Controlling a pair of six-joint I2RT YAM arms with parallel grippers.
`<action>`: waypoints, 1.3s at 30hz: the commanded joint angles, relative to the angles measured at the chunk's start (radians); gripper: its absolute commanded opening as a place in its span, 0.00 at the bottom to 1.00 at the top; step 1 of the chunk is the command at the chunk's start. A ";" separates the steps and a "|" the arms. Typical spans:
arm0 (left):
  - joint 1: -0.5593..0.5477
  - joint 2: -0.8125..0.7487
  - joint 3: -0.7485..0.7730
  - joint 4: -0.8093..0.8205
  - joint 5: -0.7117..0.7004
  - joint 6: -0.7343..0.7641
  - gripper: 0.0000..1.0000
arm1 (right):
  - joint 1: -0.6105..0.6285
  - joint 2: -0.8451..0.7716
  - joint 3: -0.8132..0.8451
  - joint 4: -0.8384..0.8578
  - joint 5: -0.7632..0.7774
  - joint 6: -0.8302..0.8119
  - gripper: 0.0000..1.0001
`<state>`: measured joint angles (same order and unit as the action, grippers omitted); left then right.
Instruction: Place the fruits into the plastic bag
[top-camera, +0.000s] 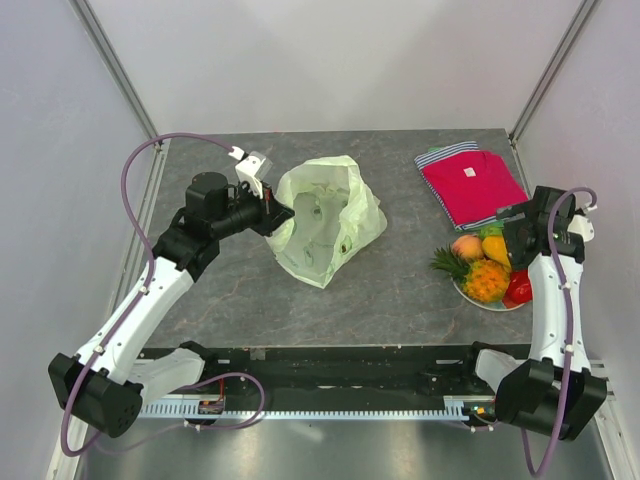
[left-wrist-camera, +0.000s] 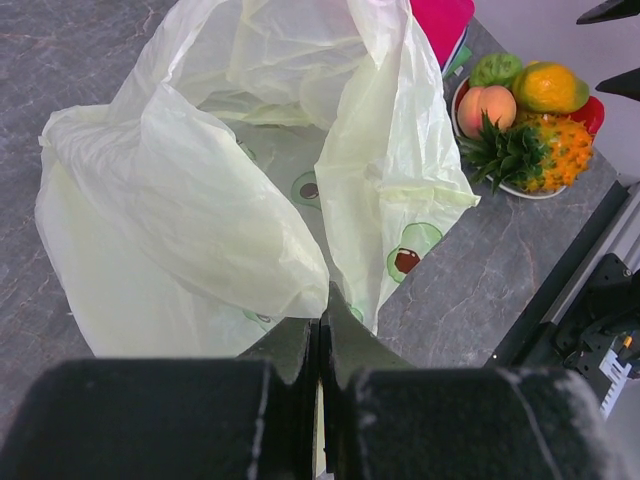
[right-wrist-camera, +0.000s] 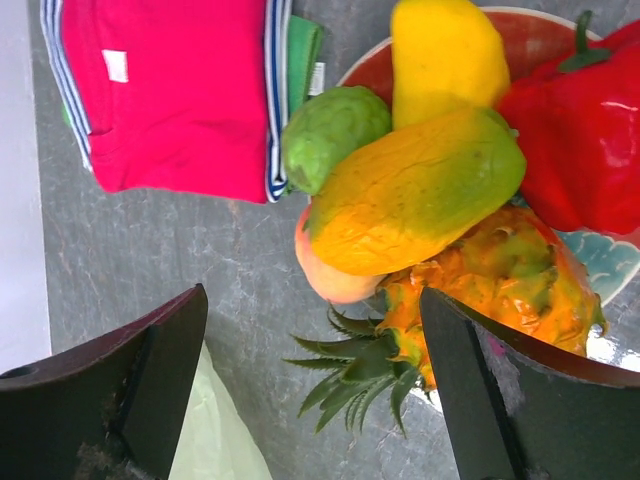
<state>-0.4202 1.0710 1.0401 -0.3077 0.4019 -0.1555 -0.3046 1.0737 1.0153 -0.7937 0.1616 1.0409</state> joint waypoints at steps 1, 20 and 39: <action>0.006 0.006 0.006 0.010 -0.002 0.042 0.01 | -0.031 0.003 -0.018 -0.007 0.006 0.053 0.95; 0.004 0.014 0.003 0.012 0.005 0.037 0.02 | -0.077 0.107 -0.069 0.056 -0.011 0.073 0.93; 0.006 0.014 0.003 0.007 -0.003 0.040 0.02 | -0.080 0.170 -0.142 0.137 -0.005 0.099 0.85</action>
<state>-0.4202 1.0863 1.0401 -0.3080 0.4011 -0.1547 -0.3786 1.2366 0.8989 -0.6701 0.1574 1.1168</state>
